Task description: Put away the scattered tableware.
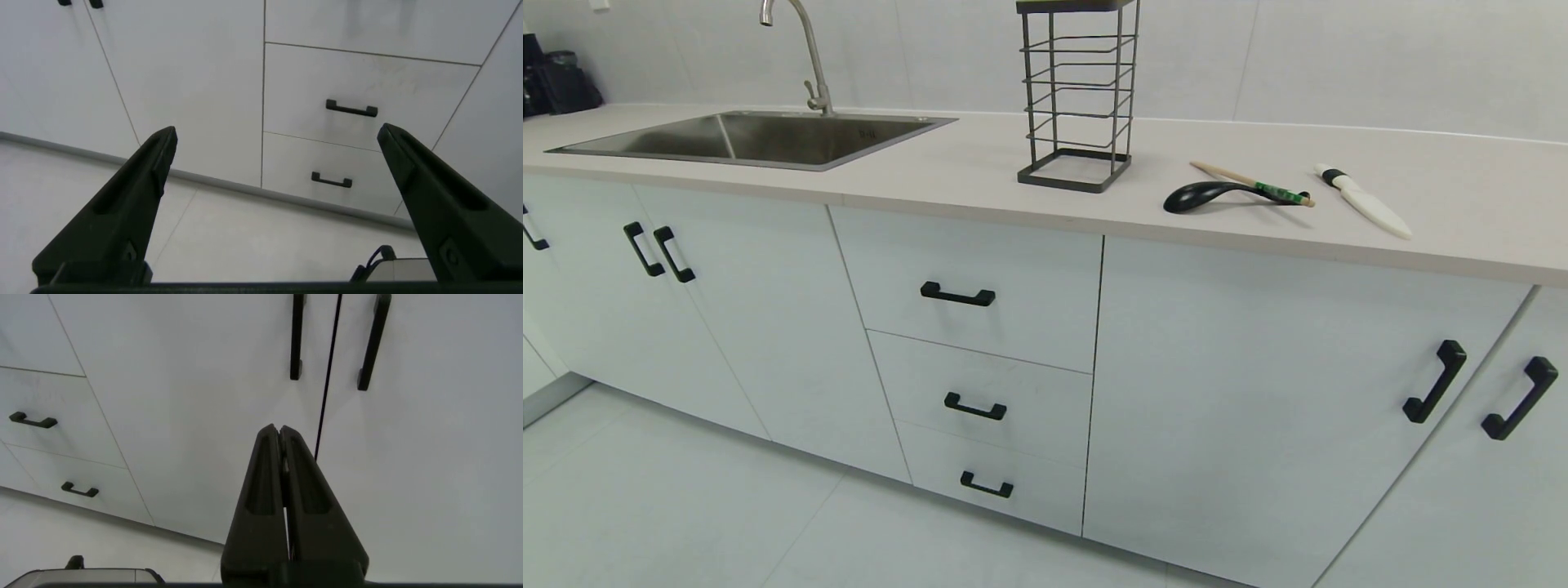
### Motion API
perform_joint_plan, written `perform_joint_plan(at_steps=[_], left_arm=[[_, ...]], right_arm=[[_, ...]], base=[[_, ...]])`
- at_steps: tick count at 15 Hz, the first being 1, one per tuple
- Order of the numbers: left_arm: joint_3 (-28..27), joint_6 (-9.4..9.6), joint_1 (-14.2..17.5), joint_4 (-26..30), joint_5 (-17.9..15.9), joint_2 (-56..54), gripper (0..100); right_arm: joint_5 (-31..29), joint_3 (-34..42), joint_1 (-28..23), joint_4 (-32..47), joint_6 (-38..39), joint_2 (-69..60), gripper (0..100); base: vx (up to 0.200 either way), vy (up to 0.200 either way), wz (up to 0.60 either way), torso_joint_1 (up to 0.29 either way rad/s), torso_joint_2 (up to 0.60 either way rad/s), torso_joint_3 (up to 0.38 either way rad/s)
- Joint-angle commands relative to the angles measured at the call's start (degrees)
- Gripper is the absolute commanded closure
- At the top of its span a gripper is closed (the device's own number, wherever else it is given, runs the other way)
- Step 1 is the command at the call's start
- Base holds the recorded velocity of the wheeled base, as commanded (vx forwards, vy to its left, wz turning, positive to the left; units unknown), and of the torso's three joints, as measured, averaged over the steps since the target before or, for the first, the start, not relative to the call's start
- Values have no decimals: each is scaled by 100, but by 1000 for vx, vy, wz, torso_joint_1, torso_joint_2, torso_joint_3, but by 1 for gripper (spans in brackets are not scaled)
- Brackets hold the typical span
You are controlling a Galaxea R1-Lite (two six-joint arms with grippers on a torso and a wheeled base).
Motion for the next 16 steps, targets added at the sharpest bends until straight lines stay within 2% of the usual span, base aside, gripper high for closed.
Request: perform_joint_plan(at_steps=[1, 5, 6, 7, 8, 9, 10, 12, 13, 14, 15, 16], left_arm=[[0, -55, 1, -6, 1, 9, 0], [0, 24, 1, -6, -52, 0, 0], [0, 305, 1, -50, -438, 0, 0], [-123, 868, 1, -525, -843, 0, 0], [-694, 938, 54, -1026, -966, 132, 0], [-800, 938, 63, -1017, -992, 185, 0], [-1081, 929, 19, -727, -1203, 396, 0], [-1090, 982, -51, -244, -1291, 448, 0], [-1107, 1000, -78, -173, -1396, 519, 0], [-1125, 1008, -95, -156, -1748, 853, 0], [-1134, 1105, -95, -156, -1915, 1099, 0], [-1099, 1386, -122, -156, -2021, 1327, 0]], right_arm=[[4, 0, 0, -1, 2, 8, 100], [4, 0, 0, 8, 2, 8, 100], [4, 0, 0, -1, 2, 8, 100], [4, 0, 0, -1, 2, 8, 100], [4, 0, 0, -1, 2, 8, 100], [4, 0, 0, 8, 2, 8, 100], [4, 0, 0, -1, 2, 8, 100], [4, 0, 0, 8, 2, 8, 100], [4, 0, 0, 8, 2, 8, 100], [4, 0, 0, 8, 2, 8, 100], [4, 0, 0, 8, 2, 8, 100], [4, 0, 0, 8, 2, 8, 100]], base=[[0, 0, 0, 0, 0, 0], [0, 0, 0, 0, 0, 0], [0, 0, 0, 0, 0, 0], [0, 0, 0, 0, 0, 0], [0, 0, 0, 0, 0, 0], [0, 0, 0, 0, 0, 0], [0, 0, 0, 0, 0, 0], [0, 0, 0, 0, 0, 0], [0, 0, 0, 0, 0, 0], [0, 0, 0, 0, 0, 0], [0, 0, 0, 0, 0, 0], [0, 0, 0, 0, 0, 0]])
